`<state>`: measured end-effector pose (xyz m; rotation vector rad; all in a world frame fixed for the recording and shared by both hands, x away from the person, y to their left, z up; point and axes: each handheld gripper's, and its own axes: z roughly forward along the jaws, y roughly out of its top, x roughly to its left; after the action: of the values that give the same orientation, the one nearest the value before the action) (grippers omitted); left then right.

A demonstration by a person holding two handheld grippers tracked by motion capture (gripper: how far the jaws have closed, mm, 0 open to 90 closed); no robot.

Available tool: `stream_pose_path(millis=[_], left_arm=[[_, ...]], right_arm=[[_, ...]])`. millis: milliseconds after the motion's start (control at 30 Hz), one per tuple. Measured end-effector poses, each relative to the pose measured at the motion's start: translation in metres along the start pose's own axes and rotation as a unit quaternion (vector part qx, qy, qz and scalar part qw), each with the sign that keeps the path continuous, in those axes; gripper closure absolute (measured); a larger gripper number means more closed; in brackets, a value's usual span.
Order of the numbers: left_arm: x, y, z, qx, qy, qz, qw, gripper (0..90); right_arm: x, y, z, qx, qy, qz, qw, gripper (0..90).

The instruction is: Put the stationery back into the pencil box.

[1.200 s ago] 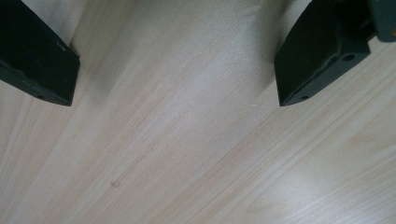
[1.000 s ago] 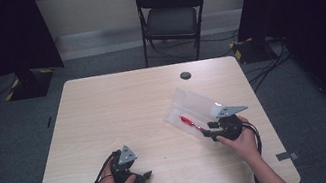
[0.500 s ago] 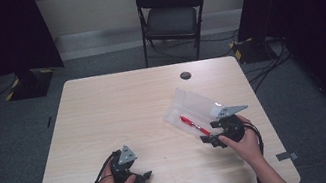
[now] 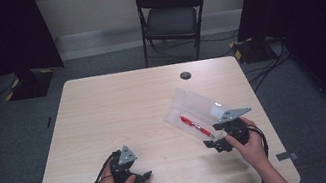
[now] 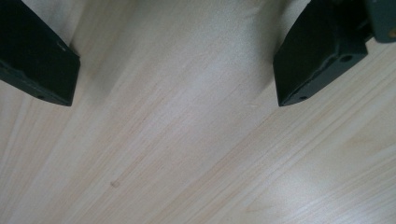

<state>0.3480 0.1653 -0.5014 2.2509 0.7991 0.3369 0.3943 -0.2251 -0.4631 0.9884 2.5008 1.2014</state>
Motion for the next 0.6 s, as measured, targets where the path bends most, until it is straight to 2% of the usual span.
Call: stream_pose_path(millis=[233,600], left_arm=[[0.000,0.000,0.000,0.000,0.000,0.000,1.0000,0.2],[0.000,0.000,0.000,0.000,0.000,0.000,1.0000,0.2]], right_arm=[[0.000,-0.006,-0.011,0.002,-0.003,-0.008,1.0000,17.5],[-0.003,-0.022,-0.024,0.002,-0.010,-0.004,0.9999,17.5]])
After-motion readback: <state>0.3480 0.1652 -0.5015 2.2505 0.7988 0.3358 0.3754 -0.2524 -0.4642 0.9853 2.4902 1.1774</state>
